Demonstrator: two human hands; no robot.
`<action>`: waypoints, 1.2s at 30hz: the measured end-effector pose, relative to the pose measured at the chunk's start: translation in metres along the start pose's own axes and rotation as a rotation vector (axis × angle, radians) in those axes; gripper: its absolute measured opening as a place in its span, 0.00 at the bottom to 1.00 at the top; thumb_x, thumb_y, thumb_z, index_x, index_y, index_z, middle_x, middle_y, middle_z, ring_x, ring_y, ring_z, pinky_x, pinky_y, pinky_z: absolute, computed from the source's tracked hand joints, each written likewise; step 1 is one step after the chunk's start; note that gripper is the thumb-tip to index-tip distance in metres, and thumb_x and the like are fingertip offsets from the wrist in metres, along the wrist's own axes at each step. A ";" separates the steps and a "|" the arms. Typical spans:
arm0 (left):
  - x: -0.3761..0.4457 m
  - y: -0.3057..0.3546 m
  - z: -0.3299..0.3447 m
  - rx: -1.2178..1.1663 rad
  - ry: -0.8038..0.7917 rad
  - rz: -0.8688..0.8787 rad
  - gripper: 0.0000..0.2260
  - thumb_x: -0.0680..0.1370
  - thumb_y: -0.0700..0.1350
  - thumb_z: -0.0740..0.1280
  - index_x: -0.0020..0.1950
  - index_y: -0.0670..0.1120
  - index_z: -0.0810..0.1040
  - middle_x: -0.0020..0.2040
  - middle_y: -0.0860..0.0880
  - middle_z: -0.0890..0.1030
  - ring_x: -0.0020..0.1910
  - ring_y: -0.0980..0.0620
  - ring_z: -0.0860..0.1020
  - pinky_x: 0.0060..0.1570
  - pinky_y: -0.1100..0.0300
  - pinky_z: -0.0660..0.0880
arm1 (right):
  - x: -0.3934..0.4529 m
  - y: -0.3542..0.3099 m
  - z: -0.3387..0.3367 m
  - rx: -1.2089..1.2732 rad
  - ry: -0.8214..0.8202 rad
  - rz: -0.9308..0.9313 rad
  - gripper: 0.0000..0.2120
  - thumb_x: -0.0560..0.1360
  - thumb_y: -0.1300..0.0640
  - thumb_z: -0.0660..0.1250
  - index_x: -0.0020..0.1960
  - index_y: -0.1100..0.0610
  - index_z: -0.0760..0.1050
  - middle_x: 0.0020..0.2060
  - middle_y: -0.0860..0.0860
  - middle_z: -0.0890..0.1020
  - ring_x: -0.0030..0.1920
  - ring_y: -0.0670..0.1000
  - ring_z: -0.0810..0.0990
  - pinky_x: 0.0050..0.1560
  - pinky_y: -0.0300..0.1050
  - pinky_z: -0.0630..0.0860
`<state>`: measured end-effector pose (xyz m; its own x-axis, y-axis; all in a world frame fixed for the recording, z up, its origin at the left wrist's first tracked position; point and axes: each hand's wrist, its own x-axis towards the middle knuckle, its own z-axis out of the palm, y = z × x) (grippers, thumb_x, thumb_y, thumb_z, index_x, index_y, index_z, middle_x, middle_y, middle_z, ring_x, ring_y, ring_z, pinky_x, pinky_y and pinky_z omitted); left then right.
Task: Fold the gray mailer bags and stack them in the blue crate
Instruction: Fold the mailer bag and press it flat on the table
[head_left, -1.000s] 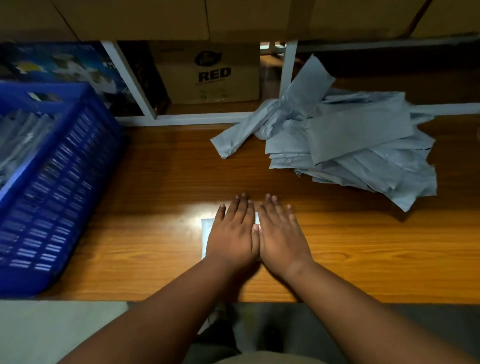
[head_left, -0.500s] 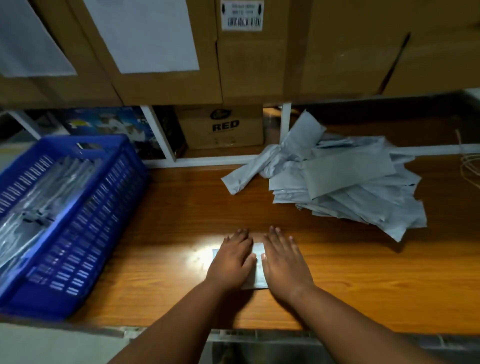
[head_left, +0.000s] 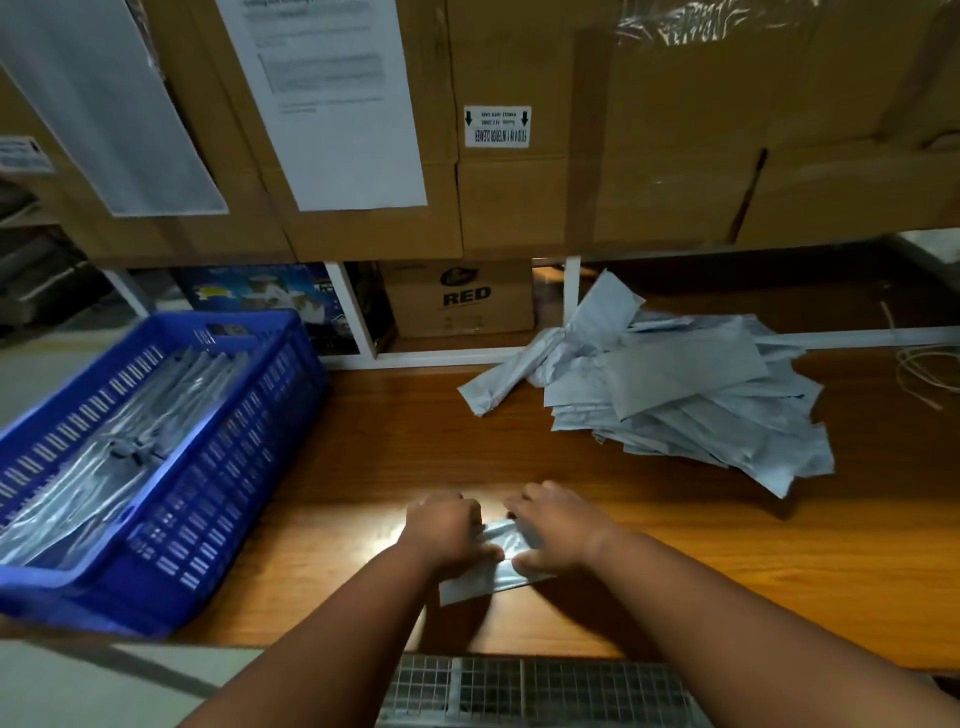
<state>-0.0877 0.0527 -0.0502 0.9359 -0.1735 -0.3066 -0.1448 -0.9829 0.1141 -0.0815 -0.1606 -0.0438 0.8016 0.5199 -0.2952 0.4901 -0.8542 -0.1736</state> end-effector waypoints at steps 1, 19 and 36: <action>0.001 0.000 -0.002 -0.002 0.003 0.019 0.23 0.69 0.73 0.72 0.50 0.57 0.77 0.53 0.53 0.79 0.55 0.47 0.77 0.50 0.51 0.71 | -0.001 -0.001 -0.003 -0.005 -0.009 0.004 0.41 0.75 0.33 0.69 0.82 0.46 0.62 0.72 0.51 0.71 0.69 0.55 0.69 0.68 0.54 0.72; -0.057 -0.071 -0.148 -0.273 0.237 -0.104 0.11 0.75 0.48 0.78 0.51 0.59 0.78 0.50 0.56 0.80 0.48 0.56 0.80 0.51 0.50 0.83 | 0.072 -0.068 -0.139 0.206 0.153 -0.241 0.08 0.79 0.49 0.73 0.48 0.42 0.74 0.46 0.42 0.79 0.47 0.46 0.78 0.43 0.47 0.73; -0.161 -0.316 -0.262 -0.064 0.534 -0.438 0.10 0.71 0.53 0.74 0.46 0.51 0.78 0.43 0.52 0.80 0.45 0.46 0.80 0.42 0.52 0.76 | 0.237 -0.315 -0.265 0.042 0.274 -0.558 0.04 0.78 0.44 0.69 0.51 0.41 0.76 0.49 0.42 0.79 0.49 0.49 0.79 0.48 0.53 0.79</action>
<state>-0.1087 0.4073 0.2108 0.9361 0.3093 0.1677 0.2866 -0.9468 0.1464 0.0447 0.2334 0.1894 0.4896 0.8660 0.1016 0.8512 -0.4496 -0.2707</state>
